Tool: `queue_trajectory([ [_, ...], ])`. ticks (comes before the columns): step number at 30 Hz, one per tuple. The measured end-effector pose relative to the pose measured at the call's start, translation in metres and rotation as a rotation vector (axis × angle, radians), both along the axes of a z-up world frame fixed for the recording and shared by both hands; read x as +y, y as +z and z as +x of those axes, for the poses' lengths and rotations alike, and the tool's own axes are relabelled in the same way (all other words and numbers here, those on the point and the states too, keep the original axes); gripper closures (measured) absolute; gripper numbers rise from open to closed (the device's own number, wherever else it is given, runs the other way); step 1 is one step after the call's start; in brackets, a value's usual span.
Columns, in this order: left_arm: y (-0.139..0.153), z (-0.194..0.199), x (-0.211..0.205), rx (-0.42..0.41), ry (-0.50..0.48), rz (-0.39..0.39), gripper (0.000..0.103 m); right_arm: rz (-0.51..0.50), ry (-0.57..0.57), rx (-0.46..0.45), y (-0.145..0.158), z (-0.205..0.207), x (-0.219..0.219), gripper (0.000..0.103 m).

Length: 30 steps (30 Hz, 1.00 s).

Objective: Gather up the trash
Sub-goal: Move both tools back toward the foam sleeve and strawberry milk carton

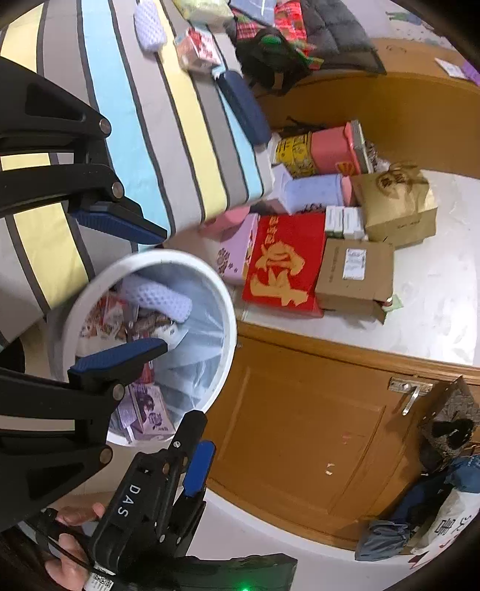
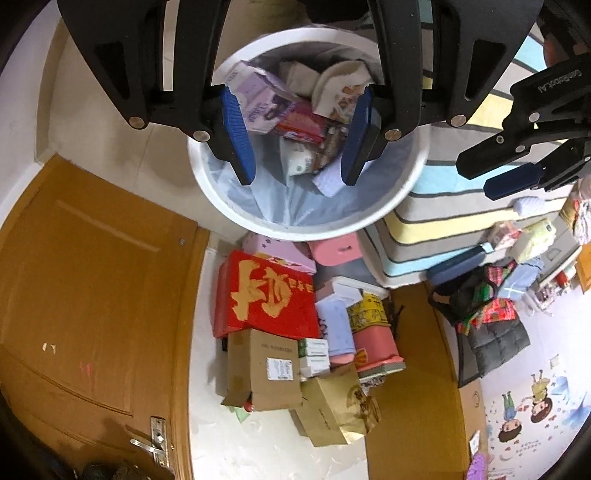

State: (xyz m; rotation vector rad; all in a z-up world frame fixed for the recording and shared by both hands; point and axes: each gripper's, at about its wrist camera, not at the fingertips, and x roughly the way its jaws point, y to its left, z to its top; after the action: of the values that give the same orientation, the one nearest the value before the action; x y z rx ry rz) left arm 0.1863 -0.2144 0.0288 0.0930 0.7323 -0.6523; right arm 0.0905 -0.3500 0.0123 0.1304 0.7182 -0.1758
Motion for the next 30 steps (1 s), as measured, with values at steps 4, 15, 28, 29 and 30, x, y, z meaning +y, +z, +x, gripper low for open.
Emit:
queue_trajectory([
  [4,0.004,0.001,0.023,-0.010,0.038,-0.004,0.050,0.007,0.027,-0.008,0.001,0.006,0.013,0.053],
  [15,0.007,0.021,0.119,-0.015,0.231,-0.016,0.050,0.032,0.148,-0.031,0.001,0.029,0.060,0.053],
  [28,-0.014,0.072,0.243,0.060,0.513,-0.037,0.042,0.043,0.313,-0.009,-0.011,0.076,0.122,0.053],
  [29,-0.018,0.078,0.247,0.069,0.527,-0.036,0.042,0.041,0.321,-0.007,-0.012,0.078,0.125,0.053],
  [30,-0.022,0.086,0.253,0.085,0.546,-0.038,0.042,0.039,0.335,-0.006,-0.013,0.084,0.130,0.053],
])
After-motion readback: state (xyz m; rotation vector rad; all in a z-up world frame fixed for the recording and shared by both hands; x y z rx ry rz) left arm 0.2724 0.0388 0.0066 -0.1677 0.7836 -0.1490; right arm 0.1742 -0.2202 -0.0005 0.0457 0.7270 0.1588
